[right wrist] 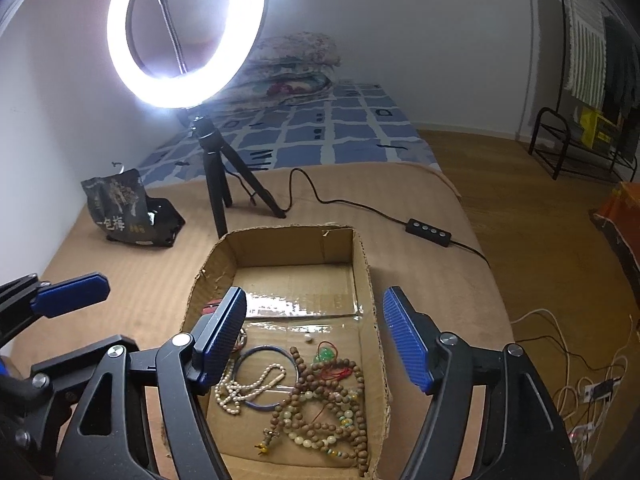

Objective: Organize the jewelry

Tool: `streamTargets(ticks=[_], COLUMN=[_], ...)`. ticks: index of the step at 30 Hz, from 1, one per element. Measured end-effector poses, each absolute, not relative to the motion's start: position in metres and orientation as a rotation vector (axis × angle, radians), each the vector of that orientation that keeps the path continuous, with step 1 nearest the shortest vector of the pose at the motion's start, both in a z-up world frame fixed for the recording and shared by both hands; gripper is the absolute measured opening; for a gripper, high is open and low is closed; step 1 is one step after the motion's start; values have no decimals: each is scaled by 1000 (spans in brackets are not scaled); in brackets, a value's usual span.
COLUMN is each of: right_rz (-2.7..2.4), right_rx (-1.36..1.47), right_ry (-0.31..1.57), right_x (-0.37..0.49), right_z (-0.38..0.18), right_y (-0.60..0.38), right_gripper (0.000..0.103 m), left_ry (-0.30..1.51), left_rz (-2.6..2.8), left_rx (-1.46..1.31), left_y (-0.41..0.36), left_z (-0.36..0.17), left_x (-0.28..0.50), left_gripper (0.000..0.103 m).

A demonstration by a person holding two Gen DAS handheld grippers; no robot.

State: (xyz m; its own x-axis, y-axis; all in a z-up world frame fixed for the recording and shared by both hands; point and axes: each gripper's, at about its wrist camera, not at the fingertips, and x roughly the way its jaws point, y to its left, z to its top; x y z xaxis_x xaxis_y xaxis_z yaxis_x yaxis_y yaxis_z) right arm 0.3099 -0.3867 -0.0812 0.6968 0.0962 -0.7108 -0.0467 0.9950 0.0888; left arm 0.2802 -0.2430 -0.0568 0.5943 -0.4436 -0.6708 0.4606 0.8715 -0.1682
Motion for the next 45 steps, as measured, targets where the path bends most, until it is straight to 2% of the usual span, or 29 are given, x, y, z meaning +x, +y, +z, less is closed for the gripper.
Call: streamTargets(ticks=[29,31,33,40,45], right_rz=[22,17,9,-22,-41], right_rx=[65,64,66,53,36], right_ry=[697,688,682,657,634], right_x=[223,214,205,174,154], right_z=[-4,1,5,14,17], right_y=[-366,-364,-361,-351,-346], right_gripper=[72,74,81,81,81], left_ry=[675,667,658,626,598], left_rz=[-513,-511,-508,-496,-478], left_rx=[60,60,57,68,66], left_y=[-202,-197,-192,-178,-166], left_z=[-1,3,7,15,16], left_x=[192,183,174,142,124], left_gripper=[66,66,69,73,85])
